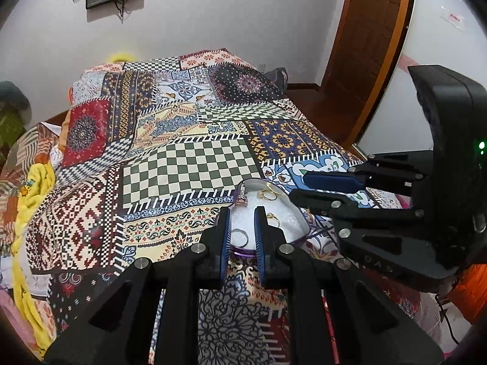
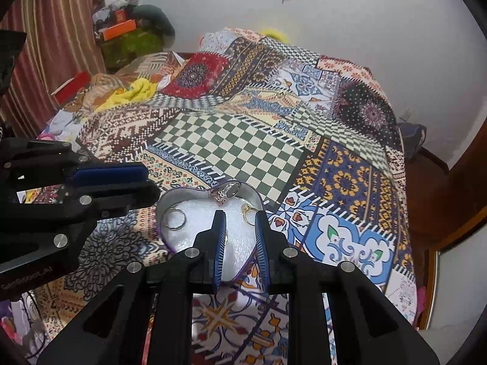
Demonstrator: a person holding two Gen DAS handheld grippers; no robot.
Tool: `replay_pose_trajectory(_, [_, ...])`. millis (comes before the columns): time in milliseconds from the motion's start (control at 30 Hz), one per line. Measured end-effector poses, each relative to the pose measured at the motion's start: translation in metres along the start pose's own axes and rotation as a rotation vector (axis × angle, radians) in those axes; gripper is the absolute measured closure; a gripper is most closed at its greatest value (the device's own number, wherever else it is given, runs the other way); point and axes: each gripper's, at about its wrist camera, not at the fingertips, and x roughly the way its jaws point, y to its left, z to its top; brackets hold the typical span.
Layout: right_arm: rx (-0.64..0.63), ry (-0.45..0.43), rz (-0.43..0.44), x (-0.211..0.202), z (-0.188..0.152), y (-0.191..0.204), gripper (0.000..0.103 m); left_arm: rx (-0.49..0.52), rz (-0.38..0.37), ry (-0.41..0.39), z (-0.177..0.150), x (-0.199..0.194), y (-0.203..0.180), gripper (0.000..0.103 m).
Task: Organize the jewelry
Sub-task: 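Lift both tools away from the tin toward the remaining jewelry, then grasp the gold beaded bracelet with the left tool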
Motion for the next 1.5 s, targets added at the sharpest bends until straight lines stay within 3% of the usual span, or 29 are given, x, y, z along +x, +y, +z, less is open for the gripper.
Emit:
replay_pose_trajectory(367, [0.019, -0.065, -0.033, -0.046, -0.009, 0.011, 0.084, 0.015, 0.021, -0.046, -0.01, -0.044, -0.014, 0.089])
replay_pose_trajectory(467, [0.037, -0.078, -0.036, -0.055, -0.014, 0.013, 0.072, 0.02, 0.029, -0.051, -0.014, -0.052, -0.017, 0.088])
replay_pose_trajectory(533, [0.054, -0.095, -0.042, -0.061, -0.019, 0.014, 0.064, 0.018, 0.037, -0.048, -0.019, -0.057, -0.017, 0.083])
replay_pose_trajectory(633, [0.071, -0.097, -0.044, -0.066, -0.026, 0.018, 0.064, 0.009, 0.055, -0.037, -0.028, -0.058, -0.015, 0.071])
replay_pose_trajectory(1000, [0.136, -0.049, -0.059, -0.062, -0.058, 0.021, 0.064, 0.012, 0.067, 0.085, -0.069, -0.035, -0.012, 0.071])
replay_pose_trajectory(1500, [0.151, 0.057, -0.043, -0.039, -0.095, 0.031, 0.063, 0.021, -0.022, 0.183, -0.092, 0.0, -0.027, 0.071])
